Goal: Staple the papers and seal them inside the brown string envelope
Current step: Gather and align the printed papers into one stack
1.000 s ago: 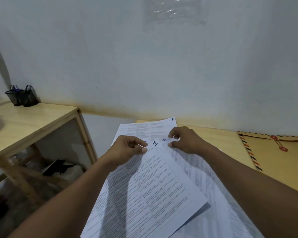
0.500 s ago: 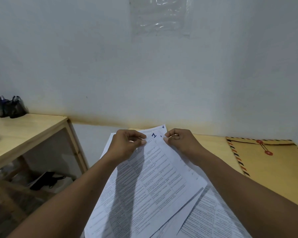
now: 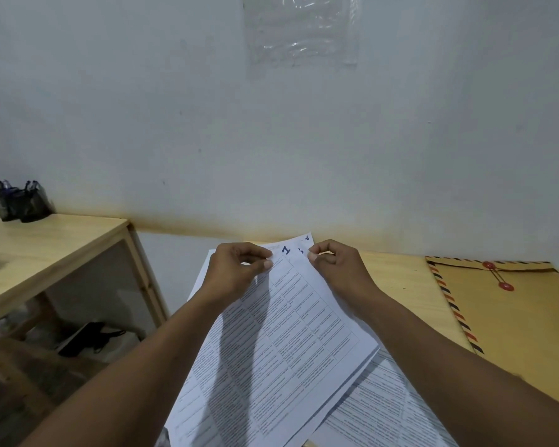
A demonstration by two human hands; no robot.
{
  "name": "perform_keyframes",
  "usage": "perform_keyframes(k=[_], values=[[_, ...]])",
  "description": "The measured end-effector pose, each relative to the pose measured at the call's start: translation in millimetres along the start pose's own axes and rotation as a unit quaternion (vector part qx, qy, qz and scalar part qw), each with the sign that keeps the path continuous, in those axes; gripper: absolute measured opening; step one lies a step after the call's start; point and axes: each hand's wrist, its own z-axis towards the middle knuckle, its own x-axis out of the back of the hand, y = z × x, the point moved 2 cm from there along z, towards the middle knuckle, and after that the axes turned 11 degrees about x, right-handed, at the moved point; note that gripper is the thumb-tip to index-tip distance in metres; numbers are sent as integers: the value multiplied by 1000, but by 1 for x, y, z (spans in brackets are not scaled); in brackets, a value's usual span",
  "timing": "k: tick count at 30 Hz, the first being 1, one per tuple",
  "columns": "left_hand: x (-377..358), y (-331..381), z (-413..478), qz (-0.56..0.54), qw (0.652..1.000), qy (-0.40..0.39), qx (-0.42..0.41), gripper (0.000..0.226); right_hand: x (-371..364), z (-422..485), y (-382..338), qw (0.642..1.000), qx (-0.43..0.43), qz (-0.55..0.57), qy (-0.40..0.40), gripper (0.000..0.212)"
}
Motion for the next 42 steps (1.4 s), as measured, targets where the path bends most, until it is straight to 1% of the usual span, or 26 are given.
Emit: perform_keyframes(k=[3, 6, 10, 12, 14, 16, 18, 21, 24, 28, 30, 33, 35, 38, 42], values=[[-2, -4, 0, -1, 1000, 1, 3, 9, -1, -2, 1, 1000, -3, 13, -8, 13], [-4, -6, 0, -16, 1000, -3, 11, 9, 0, -5, 1, 998, -3, 50, -27, 10], [-4, -7, 0, -30, 999, -11, 19, 9, 0, -3, 5, 999, -3, 29, -21, 9], [-4, -6, -1, -31, 999, -16, 20, 9, 0, -4, 6, 999, -12, 36, -30, 8], [-4, -6, -2, -30, 999, -18, 20, 10, 0, -4, 9, 998, -20, 36, -44, 11], [-5, -6, -2, -30, 999, -17, 20, 10, 2, -2, 12, 999, -5, -23, -43, 16], [-5, -7, -2, -32, 999, -17, 16, 9, 3, 1, 14, 996, 19, -83, -25, 14], [-6, -6, -1, -32, 999, -15, 10, 9, 3, 3, 15, 994, 34, -101, -1, 10], [-7, -5, -1, -31, 999, -9, 8, 8, 1, 0, 13, 994, 35, -106, 16, 13], [-8, -4, -1, -24, 1000, -14, 6, 8, 0, -4, 10, 989, 39, -141, 7, 17], [-9, -3, -2, -20, 1000, -18, 9, 8, -1, -5, 8, 990, 41, -136, -1, 15], [-10, -2, -2, -18, 1000, -21, 14, 6, -3, -6, 8, 993, 43, -112, 9, 14], [-11, -1, -2, -21, 999, -22, 20, 4, -4, -5, 10, 996, 32, -81, 13, 14], [-9, 0, -3, -33, 999, -23, 25, 4, -3, -5, 12, 999, 22, -33, 21, 6], [-9, -3, -4, -41, 999, -14, 33, 3, 2, -6, 9, 999, 36, -21, 24, 10]])
